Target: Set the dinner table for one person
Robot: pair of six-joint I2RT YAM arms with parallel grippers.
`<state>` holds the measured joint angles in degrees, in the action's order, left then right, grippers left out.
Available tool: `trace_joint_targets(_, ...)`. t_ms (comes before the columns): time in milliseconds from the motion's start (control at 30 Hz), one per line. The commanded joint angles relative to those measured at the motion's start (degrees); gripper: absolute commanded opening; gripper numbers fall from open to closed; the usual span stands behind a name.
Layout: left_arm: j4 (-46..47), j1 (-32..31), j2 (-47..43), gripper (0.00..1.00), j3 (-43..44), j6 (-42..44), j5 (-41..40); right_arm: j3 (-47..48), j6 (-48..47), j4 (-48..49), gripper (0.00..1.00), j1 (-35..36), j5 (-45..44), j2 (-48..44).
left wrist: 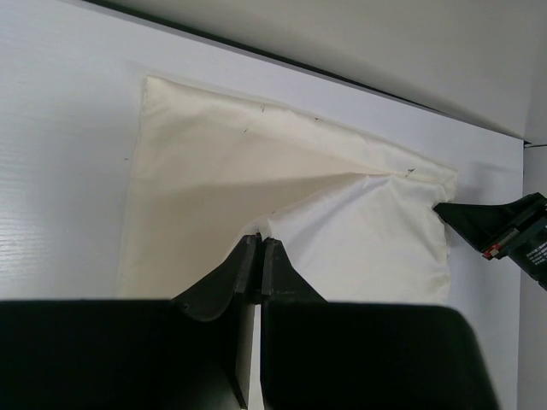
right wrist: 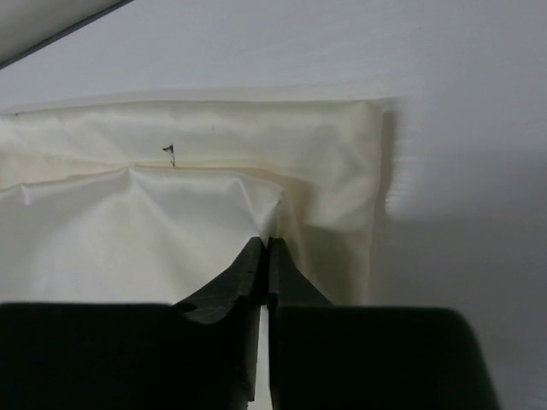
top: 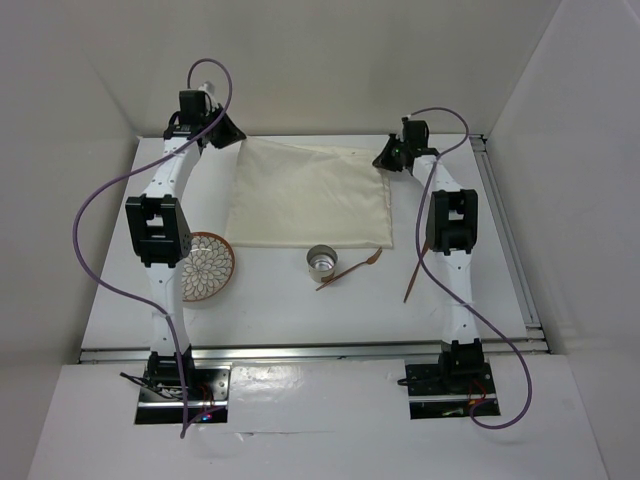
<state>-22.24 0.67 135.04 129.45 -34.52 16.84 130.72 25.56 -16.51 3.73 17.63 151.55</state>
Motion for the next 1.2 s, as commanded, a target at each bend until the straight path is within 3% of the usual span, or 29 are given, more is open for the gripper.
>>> trace_joint_targets(0,2.2,0.21,-1.01,0.0,-0.25,0.95,0.65,-0.02,-0.51,-0.01,0.01,1.37,-1.1,0.15)
trace_joint_targets(367,2.2,0.21,-4.87,0.0,-2.36,1.48,0.65,-9.43,-0.51,5.35,0.0,1.37,-4.97,-13.37)
trace_joint_targets(800,2.81,0.21,-9.18,0.0,-4.39,2.0,1.18,-17.6,0.01,9.83,0.0,1.37,-7.61,-23.14)
trace_joint_targets(1067,9.05,0.21,4.25,0.0,9.92,0.16,3.01,-9.96,0.01,9.48,0.0,1.37,-9.01,-17.26)
trace_joint_targets(1167,14.82,0.21,8.04,0.0,8.99,-1.41,3.64,-8.64,0.01,10.01,0.0,1.37,-9.01,-14.18)
